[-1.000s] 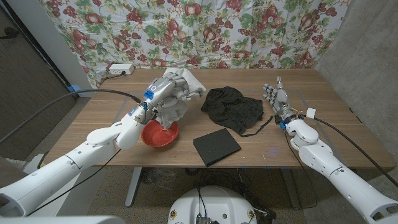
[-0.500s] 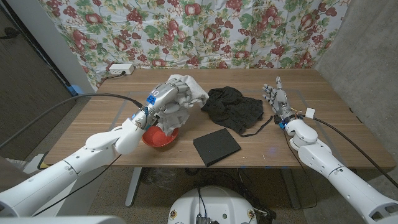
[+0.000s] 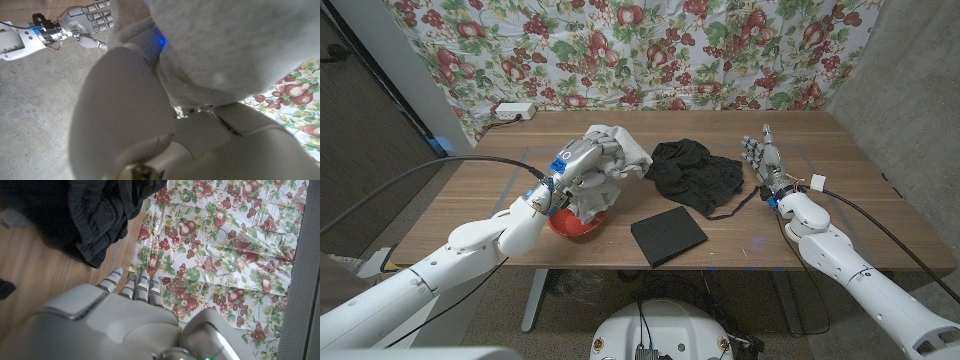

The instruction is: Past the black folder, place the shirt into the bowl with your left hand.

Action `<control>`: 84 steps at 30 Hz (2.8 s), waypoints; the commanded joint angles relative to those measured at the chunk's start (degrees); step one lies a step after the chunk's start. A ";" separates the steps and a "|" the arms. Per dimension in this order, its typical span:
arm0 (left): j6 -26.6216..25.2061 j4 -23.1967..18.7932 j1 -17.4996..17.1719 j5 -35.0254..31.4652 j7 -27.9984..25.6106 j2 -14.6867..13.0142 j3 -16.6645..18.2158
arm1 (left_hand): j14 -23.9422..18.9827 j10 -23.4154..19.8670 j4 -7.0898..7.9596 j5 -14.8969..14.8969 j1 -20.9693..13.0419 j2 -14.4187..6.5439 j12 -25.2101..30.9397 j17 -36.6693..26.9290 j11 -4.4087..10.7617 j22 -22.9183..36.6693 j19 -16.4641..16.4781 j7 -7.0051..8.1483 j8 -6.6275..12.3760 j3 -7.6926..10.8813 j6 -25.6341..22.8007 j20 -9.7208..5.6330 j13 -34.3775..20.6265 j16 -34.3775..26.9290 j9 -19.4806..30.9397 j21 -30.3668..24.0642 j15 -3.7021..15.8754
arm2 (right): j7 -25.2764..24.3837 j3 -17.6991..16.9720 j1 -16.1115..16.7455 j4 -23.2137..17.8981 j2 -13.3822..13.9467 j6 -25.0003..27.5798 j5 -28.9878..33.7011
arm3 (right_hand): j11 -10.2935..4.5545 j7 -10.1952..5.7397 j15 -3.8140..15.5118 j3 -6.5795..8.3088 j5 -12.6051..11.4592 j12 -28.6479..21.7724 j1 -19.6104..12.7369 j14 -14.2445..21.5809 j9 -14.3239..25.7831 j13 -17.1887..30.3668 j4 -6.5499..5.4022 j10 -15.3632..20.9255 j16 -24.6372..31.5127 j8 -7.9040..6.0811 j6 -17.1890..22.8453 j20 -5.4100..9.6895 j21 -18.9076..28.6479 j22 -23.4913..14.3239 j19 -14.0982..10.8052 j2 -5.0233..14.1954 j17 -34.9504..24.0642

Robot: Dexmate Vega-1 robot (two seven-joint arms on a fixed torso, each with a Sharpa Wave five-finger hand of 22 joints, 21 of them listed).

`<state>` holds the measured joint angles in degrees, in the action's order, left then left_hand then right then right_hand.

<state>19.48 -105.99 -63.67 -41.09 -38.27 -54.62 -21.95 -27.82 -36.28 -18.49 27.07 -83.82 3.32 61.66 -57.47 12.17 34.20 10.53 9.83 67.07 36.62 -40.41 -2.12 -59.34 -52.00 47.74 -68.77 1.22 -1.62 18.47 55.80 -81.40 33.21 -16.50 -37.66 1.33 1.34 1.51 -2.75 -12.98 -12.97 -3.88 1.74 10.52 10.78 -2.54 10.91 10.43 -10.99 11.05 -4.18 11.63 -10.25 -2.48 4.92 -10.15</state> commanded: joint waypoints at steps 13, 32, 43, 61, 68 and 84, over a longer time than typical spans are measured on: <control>-1.24 -1.49 -5.01 0.92 0.91 -0.97 2.81 | -7.62 -0.79 8.48 -0.29 1.13 0.11 0.16 -5.02 -0.23 -0.43 -0.32 0.22 -0.04 9.78 -0.67 -7.31 -0.23 -1.69 -0.40 -0.23 7.92 | -0.07 0.56 -0.93 -0.36 0.19 0.98 0.61 | -0.23 0.04 0.49 0.30 0.21 0.09 -0.29 -0.07 0.17 0.12 0.03 -0.12 0.10 0.00 0.08 0.41 -0.24 -0.16 0.05 0.24 -0.14; -1.12 -2.53 -7.98 1.85 1.53 -2.42 5.11 | -7.80 -0.89 8.45 -0.77 1.47 0.21 0.08 -5.54 -0.22 -1.01 -0.65 0.19 0.00 10.42 -0.71 -7.26 -0.29 -1.43 -0.72 -0.35 8.04 | -0.66 0.56 -0.30 -1.42 0.42 1.25 0.80 | -0.12 0.07 0.48 0.32 0.23 0.08 -0.26 -0.09 0.17 0.12 0.02 -0.07 0.09 -0.02 0.12 0.43 -0.24 -0.16 0.05 0.26 -0.14; -2.16 -3.64 -10.01 1.60 1.46 -2.49 6.24 | -7.81 -0.81 8.47 -1.01 1.60 0.18 0.00 -5.57 -0.21 -1.26 -0.86 0.24 -0.13 10.52 -0.81 -7.22 -0.30 -1.31 -1.11 -0.31 8.13 | -0.32 0.74 -0.54 -1.10 0.33 1.37 0.73 | -0.44 -0.01 0.50 0.34 0.24 0.10 -0.24 -0.06 0.17 0.12 0.01 -0.12 0.11 0.00 0.07 0.43 -0.25 -0.16 0.08 0.28 -0.14; -2.17 -4.06 -12.83 1.50 0.48 -2.60 7.87 | -7.98 -1.39 8.33 -1.51 1.72 0.26 -0.06 -5.54 -0.26 -2.24 -0.51 0.04 -0.33 10.79 -2.33 -7.61 -0.09 -1.25 -2.65 0.06 8.20 | -0.40 1.15 -1.18 -0.90 0.15 1.98 0.96 | -0.35 0.03 0.50 0.36 0.26 0.12 -0.21 -0.12 0.17 0.13 0.00 -0.15 0.09 0.01 0.07 0.49 -0.25 -0.16 0.06 0.30 -0.14; -3.00 -4.61 -14.34 1.38 0.26 -2.88 9.02 | -7.89 -1.56 8.30 -1.76 1.69 0.22 -0.27 -5.96 -0.25 -2.35 -0.91 0.28 -0.22 11.01 -2.65 -7.52 0.22 -1.24 -2.83 -0.13 8.09 | 0.02 1.49 -1.80 -0.52 -0.03 2.27 0.97 | -0.23 0.03 0.49 0.38 0.27 0.09 -0.20 -0.07 0.17 0.13 -0.01 -0.08 0.10 -0.01 0.11 0.50 -0.25 -0.16 0.07 0.31 -0.14; -6.11 -5.94 -18.71 1.16 0.16 -2.71 11.21 | -8.00 -1.90 8.41 -2.18 1.96 0.26 -0.23 -5.81 -0.21 -3.02 -1.26 0.04 -0.24 11.21 -2.68 -7.54 0.17 -1.05 -3.18 0.15 8.38 | 0.38 1.96 -2.52 -0.72 0.27 3.48 1.10 | -0.33 -0.01 0.49 0.40 0.28 0.09 -0.18 -0.11 0.17 0.13 -0.02 -0.07 0.09 0.01 0.05 0.52 -0.24 -0.16 0.05 0.33 -0.14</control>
<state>15.46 -111.25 -79.68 -39.91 -38.24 -57.47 -11.97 -27.82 -37.28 -19.03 25.18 -81.91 4.04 60.97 -57.55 12.41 31.32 9.50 9.91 66.65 38.25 -42.57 -1.93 -59.00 -52.92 44.57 -68.78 1.22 -1.41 20.13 53.75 -81.98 33.28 -13.88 -36.48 1.02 1.34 1.51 -2.59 -12.60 -12.98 -3.88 1.74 10.52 10.78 -2.38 10.60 10.43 -10.99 11.05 -3.87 11.63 -10.25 -2.17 4.92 -10.15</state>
